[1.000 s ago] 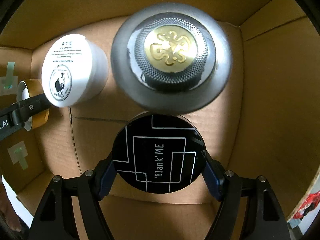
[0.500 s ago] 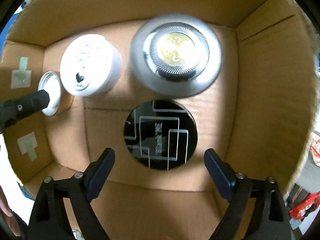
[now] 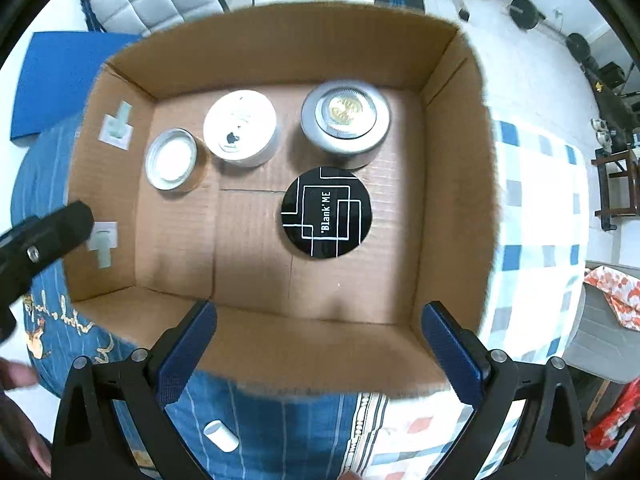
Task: Organize rigid objects
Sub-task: 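Withdraw both open tools from the box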
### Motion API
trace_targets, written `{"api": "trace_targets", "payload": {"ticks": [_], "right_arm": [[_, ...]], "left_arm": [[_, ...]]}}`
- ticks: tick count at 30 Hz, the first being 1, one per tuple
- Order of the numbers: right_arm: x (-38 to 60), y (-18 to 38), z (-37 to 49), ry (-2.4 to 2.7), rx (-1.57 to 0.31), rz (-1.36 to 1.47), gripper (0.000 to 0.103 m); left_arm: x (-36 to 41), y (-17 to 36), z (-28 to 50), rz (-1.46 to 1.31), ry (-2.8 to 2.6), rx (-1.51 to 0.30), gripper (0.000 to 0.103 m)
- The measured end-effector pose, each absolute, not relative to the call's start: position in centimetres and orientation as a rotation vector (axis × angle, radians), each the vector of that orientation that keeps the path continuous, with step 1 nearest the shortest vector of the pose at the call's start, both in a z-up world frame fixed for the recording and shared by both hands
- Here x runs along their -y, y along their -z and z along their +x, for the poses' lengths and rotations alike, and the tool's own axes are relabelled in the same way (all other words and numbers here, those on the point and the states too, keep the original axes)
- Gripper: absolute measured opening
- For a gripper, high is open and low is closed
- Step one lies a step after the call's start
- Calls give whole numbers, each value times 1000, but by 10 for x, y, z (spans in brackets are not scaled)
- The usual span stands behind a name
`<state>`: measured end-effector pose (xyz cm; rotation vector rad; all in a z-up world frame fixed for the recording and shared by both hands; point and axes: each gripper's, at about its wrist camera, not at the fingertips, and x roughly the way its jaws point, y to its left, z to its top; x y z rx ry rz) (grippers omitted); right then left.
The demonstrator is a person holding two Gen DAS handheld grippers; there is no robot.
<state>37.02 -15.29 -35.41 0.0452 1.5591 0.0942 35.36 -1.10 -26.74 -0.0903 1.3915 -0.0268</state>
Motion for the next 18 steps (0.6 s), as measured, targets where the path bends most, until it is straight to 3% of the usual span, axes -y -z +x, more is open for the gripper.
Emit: {"api": "trace_targets", "payload": {"ticks": [18], "right_arm": [[170, 238, 252, -80, -1286, 62, 103]], "left_arm": [[11, 171, 226, -13, 5, -1103, 103]]}}
